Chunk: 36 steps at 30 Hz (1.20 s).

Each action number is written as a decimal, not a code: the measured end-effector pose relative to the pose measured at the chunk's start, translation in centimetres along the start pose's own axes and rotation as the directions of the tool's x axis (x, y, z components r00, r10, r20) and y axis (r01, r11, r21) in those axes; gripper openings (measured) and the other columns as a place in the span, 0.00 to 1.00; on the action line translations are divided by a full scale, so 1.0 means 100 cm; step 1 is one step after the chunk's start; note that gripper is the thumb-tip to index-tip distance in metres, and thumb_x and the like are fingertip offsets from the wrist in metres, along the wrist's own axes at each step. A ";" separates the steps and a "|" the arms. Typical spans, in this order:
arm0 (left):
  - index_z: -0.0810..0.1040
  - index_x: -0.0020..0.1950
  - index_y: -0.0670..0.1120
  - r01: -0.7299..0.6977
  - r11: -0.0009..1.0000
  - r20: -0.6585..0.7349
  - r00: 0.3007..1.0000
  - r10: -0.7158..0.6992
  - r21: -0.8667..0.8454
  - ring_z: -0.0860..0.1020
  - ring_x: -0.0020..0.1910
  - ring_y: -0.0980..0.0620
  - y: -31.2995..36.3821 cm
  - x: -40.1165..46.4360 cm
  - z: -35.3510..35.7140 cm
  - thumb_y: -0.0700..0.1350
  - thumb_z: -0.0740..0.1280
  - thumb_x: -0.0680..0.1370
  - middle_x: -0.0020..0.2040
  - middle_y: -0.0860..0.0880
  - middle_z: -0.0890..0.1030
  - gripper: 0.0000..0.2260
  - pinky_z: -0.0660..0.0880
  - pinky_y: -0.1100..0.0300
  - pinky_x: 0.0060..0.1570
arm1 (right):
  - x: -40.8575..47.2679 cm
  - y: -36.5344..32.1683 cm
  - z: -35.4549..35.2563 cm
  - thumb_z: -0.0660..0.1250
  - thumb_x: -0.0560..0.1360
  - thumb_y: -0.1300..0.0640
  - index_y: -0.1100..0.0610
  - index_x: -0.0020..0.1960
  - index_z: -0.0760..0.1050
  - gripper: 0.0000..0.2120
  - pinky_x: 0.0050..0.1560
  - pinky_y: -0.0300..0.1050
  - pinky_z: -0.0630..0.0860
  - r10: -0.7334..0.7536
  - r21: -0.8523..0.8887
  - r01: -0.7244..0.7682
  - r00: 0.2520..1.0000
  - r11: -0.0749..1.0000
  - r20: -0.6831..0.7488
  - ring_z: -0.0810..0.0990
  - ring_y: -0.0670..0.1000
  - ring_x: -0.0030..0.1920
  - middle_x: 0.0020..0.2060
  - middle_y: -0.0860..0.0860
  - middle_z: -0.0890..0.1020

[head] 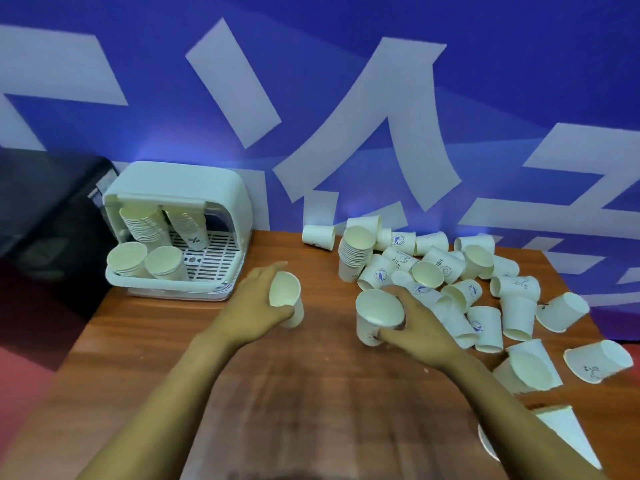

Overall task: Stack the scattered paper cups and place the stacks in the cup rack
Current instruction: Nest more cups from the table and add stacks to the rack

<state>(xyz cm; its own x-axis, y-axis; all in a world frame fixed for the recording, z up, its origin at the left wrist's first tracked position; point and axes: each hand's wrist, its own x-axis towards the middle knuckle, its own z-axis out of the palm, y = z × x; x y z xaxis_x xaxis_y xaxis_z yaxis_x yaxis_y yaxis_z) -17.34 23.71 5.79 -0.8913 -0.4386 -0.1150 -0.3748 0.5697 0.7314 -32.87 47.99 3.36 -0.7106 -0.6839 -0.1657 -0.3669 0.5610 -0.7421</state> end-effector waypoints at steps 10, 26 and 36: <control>0.62 0.74 0.50 0.067 0.997 -0.055 0.996 -0.069 -0.028 0.65 0.70 0.51 -0.110 -0.016 -0.116 0.42 0.70 0.72 0.71 0.48 0.66 0.33 0.61 0.60 0.66 | 0.052 -0.131 0.127 0.76 0.65 0.54 0.45 0.57 0.69 0.25 0.49 0.35 0.72 -0.010 0.091 0.018 0.997 0.996 -0.082 0.76 0.40 0.54 0.53 0.40 0.76; 0.58 0.76 0.50 0.202 0.974 -0.144 0.972 -0.186 0.105 0.64 0.70 0.50 -0.153 -0.002 -0.159 0.47 0.71 0.72 0.73 0.50 0.64 0.36 0.63 0.57 0.67 | 0.116 -0.168 0.190 0.74 0.67 0.52 0.46 0.62 0.67 0.27 0.56 0.45 0.74 -0.046 0.093 0.036 0.993 0.995 0.107 0.74 0.46 0.56 0.58 0.45 0.74; 0.63 0.74 0.49 0.204 0.978 -0.335 0.926 -0.176 0.049 0.66 0.69 0.45 -0.187 0.023 -0.213 0.46 0.72 0.70 0.71 0.48 0.66 0.34 0.66 0.49 0.66 | 0.140 -0.212 0.217 0.74 0.66 0.51 0.45 0.64 0.62 0.32 0.56 0.44 0.73 -0.040 0.055 0.038 0.999 0.998 0.026 0.73 0.48 0.57 0.61 0.46 0.71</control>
<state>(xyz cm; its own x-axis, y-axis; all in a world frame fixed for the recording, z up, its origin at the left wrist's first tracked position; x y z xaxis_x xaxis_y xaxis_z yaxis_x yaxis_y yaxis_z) -6.95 -2.81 6.16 -0.6734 -0.7392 -0.0101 -0.5606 0.5017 0.6589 -22.00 16.38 2.65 -0.6793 -0.7178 -0.1530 -0.3607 0.5081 -0.7822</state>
